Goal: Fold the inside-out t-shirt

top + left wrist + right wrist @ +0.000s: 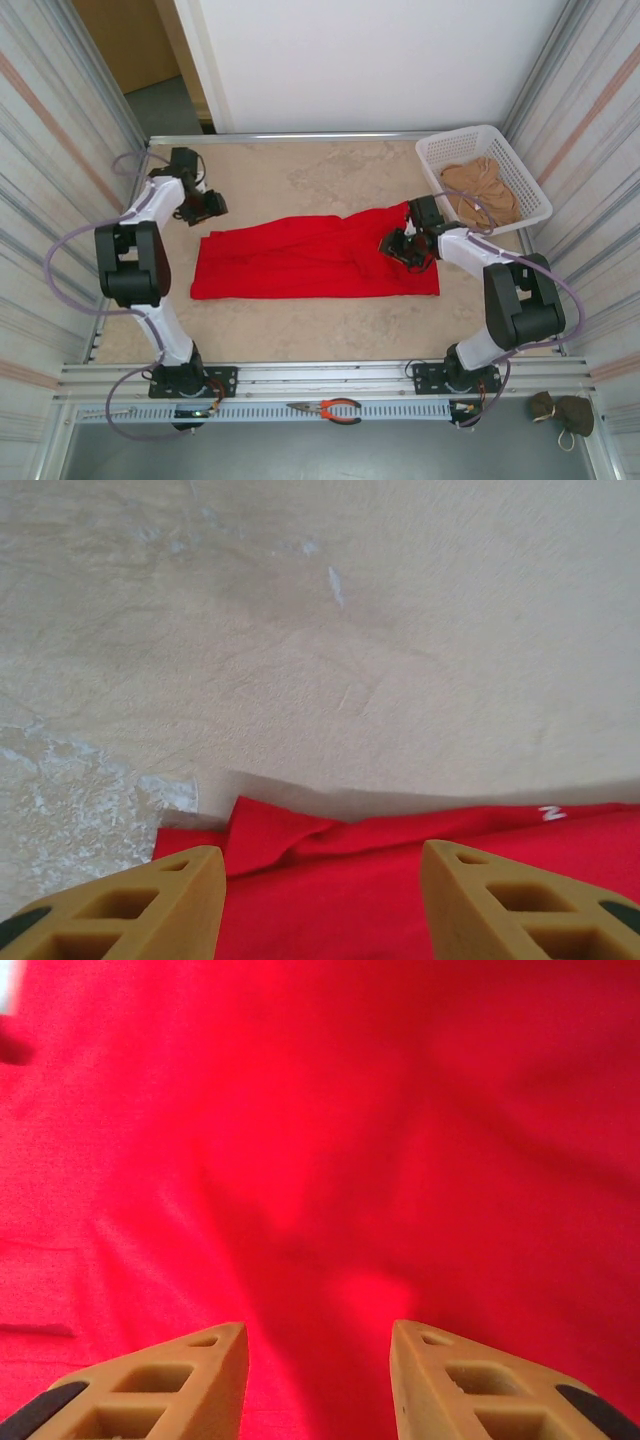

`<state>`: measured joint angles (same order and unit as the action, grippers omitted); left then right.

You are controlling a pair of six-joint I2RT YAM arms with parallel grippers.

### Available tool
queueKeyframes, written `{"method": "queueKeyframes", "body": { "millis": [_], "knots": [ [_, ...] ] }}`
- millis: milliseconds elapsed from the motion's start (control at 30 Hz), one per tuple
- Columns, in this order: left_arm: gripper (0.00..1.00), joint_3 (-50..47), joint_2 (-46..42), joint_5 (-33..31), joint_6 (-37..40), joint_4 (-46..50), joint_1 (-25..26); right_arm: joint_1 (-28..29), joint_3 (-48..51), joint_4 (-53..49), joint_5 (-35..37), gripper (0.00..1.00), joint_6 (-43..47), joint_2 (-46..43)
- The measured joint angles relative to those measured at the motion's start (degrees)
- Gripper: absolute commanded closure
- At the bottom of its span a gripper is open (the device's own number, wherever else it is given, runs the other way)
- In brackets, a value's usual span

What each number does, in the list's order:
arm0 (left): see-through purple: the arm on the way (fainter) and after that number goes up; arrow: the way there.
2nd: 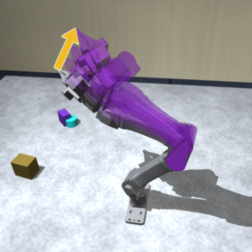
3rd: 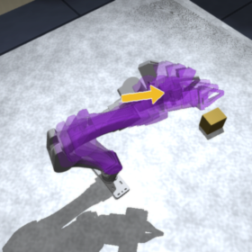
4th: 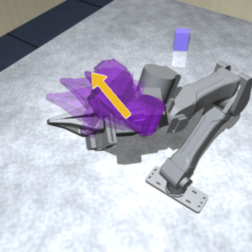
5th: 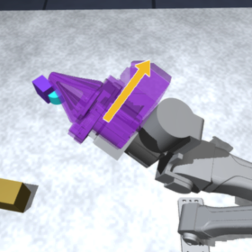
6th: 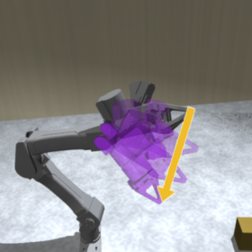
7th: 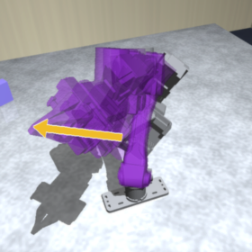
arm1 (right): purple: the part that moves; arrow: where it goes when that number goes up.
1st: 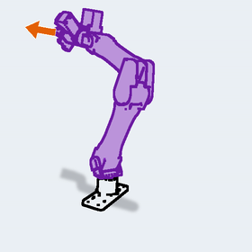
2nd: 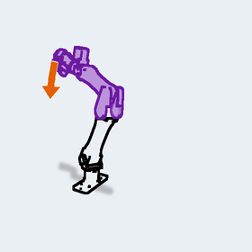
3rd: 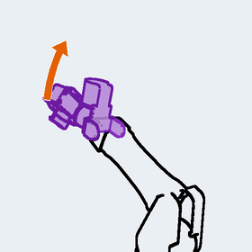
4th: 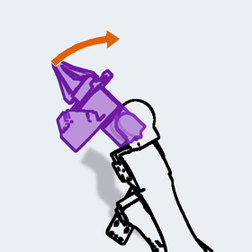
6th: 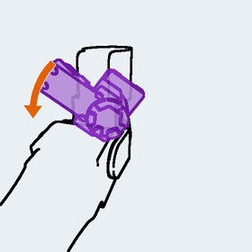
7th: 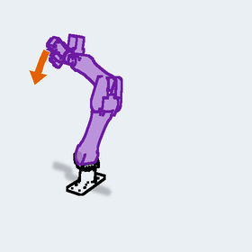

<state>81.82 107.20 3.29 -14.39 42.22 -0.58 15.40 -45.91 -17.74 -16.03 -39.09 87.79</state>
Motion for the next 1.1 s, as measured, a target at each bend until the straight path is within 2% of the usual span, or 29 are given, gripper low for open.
{"method": "queueKeyframes", "body": {
  "millis": [233, 400, 500, 533, 567, 600, 633, 900, 1100],
  "knots": [
    [0.49, 0.5, 4.6, -7.4, 4.5, 3.5, 1.4, 0.0, 4.0, 2.1, 0.3, 0.60, -4.3, -0.2],
    [0.59, 0.5, 5.5, -8.6, 5.7, 4.0, 1.7, -0.5, 4.6, 3.1, 0.5, 0.59, -6.7, -0.4],
    [0.60, 0.5, 6.6, -8.5, 6.0, 4.0, 2.0, -0.8, 4.8, 3.7, 0.4, 0.58, -8.0, -0.4],
    [0.65, 0.5, 7.1, -8.4, 6.1, 4.0, 2.1, -1.0, 4.9, 3.9, 0.3, 0.58, -8.5, -0.4],
    [0.74, 0.5, 7.5, -8.3, 6.2, 4.0, 2.1, -1.2, 5.0, 4.0, 0.1, 0.58, -8.8, -0.5],
    [0.89, 0.5, 8.0, -8.2, 6.1, 4.0, 2.2, -1.4, 5.2, 4.2, 0.0, 0.58, -9.2, -0.5],
    [0.99, 0.5, 8.4, -7.9, 6.3, 4.0, 2.2, -1.6, 5.3, 4.5, -0.2, 0.58, -9.7, -0.6],
    [1.00, 4.5, 10.1, -5.8, 6.5, 4.5, 1.0, -3.1, 6.9, 5.4, -0.4, 0.58, -12.2, -1.8],
    [1.00, 9.6, 10.2, 0.2, 4.9, 4.4, -3.2, -3.9, 8.5, 7.1, -0.9, 0.61, -14.3, -2.5]
  ]
}}
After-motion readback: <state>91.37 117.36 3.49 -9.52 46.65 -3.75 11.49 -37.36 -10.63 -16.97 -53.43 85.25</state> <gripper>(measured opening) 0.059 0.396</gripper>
